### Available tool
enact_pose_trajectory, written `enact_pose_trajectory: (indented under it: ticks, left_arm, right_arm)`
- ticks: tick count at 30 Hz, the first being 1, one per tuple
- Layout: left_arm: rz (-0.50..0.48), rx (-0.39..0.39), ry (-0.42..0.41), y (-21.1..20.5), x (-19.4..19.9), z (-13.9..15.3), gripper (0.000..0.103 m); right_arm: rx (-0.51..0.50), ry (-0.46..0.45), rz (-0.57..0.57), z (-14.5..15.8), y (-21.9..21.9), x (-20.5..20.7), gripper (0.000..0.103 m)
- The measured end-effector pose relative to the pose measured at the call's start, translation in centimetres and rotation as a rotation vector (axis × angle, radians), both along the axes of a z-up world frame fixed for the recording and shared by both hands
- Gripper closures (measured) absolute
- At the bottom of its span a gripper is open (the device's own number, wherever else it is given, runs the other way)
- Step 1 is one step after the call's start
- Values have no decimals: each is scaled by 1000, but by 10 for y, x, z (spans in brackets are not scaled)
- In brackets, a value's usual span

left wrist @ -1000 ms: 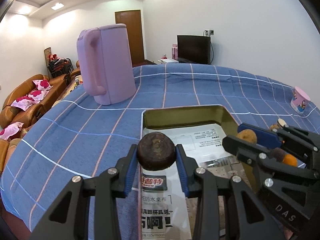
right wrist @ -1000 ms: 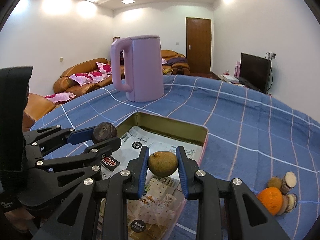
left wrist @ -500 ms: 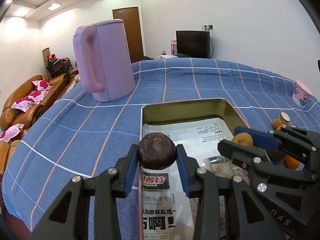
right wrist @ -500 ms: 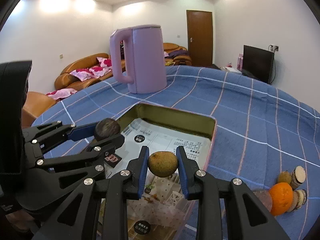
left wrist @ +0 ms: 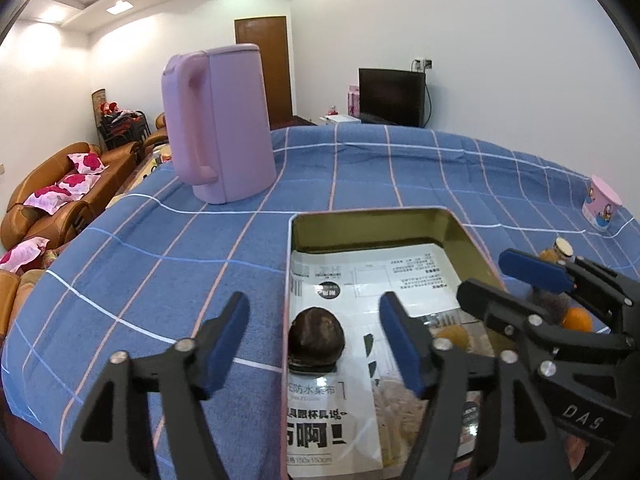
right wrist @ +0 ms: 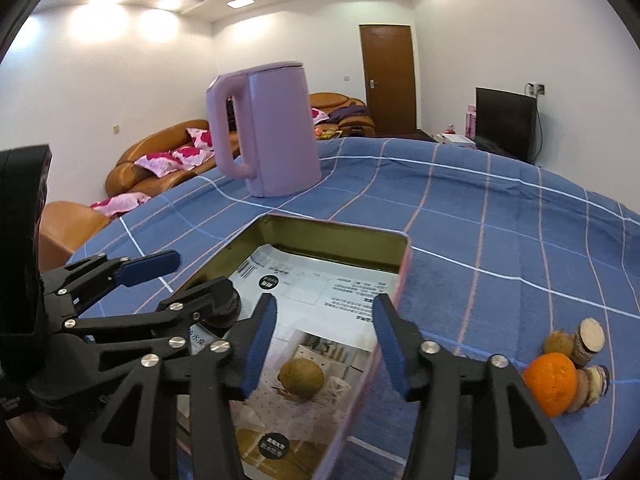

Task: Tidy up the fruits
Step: 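Open both grippers to drop the dark fruit and kiwi into the tin, then move the right gripper to an orange and grasp it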

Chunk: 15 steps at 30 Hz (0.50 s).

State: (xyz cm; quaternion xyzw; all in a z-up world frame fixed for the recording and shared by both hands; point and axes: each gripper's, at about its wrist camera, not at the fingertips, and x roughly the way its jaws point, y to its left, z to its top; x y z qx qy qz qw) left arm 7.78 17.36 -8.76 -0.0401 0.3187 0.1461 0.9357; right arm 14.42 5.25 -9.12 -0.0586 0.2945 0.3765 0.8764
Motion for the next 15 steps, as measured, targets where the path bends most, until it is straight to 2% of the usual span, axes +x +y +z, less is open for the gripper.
enact_pose_trajectory:
  ticks: [6, 11, 15]
  left_arm:
    - [-35, -29, -59, -19, -23, 11, 28]
    - [-91, -23, -83, -50, -38, 10, 26]
    - [-141, -20, -90, -78, -45, 7, 26]
  right_arm:
    - [-13, -59, -15, 8, -35, -24, 47]
    - [-36, -108, -127, 6, -103, -44, 47]
    - [-79, -111, -228, -3, -151, -52, 47]
